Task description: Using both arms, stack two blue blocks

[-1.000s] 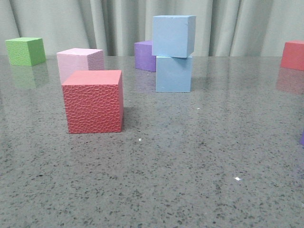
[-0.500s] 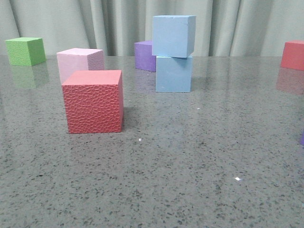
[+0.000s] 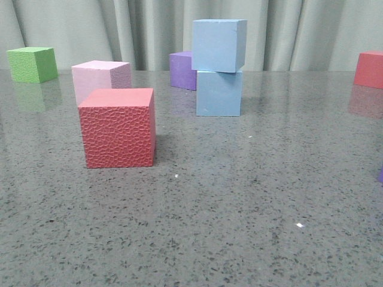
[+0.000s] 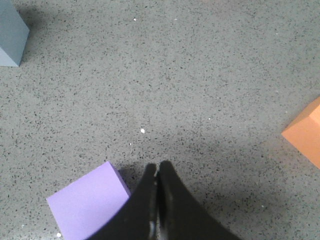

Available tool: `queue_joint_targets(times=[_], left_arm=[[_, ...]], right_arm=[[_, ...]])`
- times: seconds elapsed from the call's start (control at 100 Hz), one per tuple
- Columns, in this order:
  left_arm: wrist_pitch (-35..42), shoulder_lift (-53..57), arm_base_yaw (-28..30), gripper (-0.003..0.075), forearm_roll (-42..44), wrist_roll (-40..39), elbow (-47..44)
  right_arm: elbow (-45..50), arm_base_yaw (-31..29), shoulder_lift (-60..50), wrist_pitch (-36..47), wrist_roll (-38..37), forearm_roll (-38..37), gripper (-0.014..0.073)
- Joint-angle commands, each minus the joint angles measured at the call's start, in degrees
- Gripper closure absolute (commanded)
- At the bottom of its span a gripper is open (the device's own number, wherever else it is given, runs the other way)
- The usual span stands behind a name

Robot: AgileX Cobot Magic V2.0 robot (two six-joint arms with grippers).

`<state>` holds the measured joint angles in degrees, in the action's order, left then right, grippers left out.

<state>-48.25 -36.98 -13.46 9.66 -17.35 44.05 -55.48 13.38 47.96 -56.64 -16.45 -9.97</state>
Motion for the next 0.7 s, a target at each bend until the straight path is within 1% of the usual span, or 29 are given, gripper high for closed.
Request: queue_joint_targets(times=[0.0, 0.69], left_arm=[[4.2, -0.1, 0.2, 0.0739, 0.4, -0.5, 1.4], [4.8, -0.1, 0.2, 0.0739, 0.3, -0.5, 1.4]], right_arm=[[-1.4, -0.3, -0.4, 2.8, 0.3, -0.6, 0.0715], [-1.4, -0.3, -0.4, 2.8, 0.3, -0.6, 0.0715]])
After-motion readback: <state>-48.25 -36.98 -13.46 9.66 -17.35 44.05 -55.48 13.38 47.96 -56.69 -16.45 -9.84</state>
